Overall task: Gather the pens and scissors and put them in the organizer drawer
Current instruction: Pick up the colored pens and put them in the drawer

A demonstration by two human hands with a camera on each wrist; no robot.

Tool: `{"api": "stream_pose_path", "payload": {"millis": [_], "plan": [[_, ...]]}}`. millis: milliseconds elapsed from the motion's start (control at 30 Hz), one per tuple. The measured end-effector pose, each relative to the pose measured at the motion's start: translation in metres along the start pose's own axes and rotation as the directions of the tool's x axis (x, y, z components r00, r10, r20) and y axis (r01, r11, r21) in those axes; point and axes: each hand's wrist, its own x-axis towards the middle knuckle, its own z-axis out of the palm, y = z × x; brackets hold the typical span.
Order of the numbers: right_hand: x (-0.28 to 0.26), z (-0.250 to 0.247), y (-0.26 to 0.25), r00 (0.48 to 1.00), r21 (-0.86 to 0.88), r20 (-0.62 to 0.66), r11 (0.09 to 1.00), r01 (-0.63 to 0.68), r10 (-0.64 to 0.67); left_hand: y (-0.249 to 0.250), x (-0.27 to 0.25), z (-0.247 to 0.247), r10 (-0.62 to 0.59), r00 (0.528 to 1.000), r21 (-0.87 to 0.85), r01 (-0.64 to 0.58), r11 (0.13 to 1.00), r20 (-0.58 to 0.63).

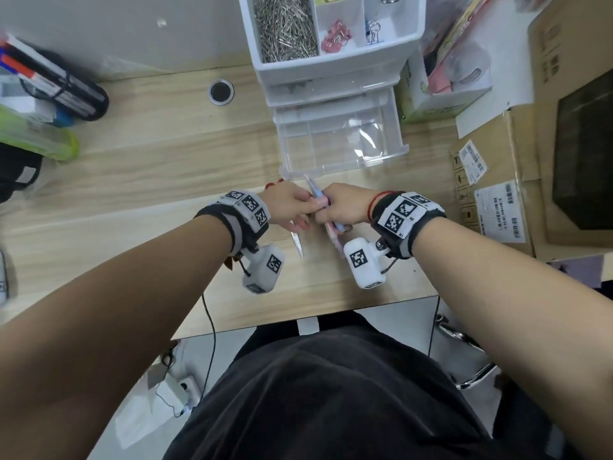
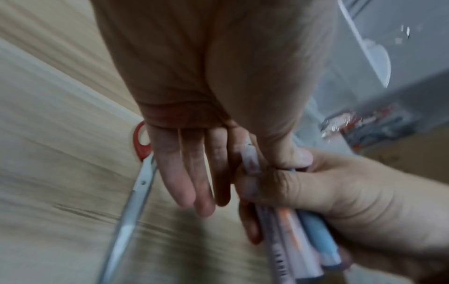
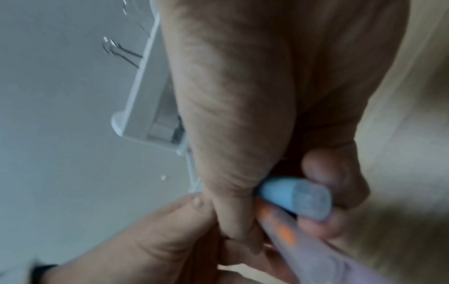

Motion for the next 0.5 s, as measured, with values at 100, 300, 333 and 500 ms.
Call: {"api": "stream_pose_path", "payload": {"millis": [100, 300, 333, 500], "plan": [[-0.017, -0.011, -0.012, 0.997, 0.015, -0.033, 0.998, 0.067, -0.066, 0.016, -0.009, -0.006, 0.019, 0.997, -0.105, -0.01, 0.994, 0.08], [-0.038, -0.038, -0.023, 0.993, 0.107, -0.029, 0.987, 0.12, -0.118, 0.044, -0.031, -0.02, 0.116, 0.972, -0.37, -0.034, 0.928, 0.203], [-0.04, -0.043, -0.025, 0.988, 0.124, -0.068, 0.982, 0.143, -0.136, 0.049, -0.032, -0.023, 0.128, 0.977, -0.414, -0.048, 0.909, 0.169], [-0.04, -0.064, -0.034, 0.914, 0.296, -0.371, 0.911, 0.286, -0.167, 0.066, -0.034, -0.041, 0.169, 0.985, -0.545, -0.129, 0.828, 0.023]]}}
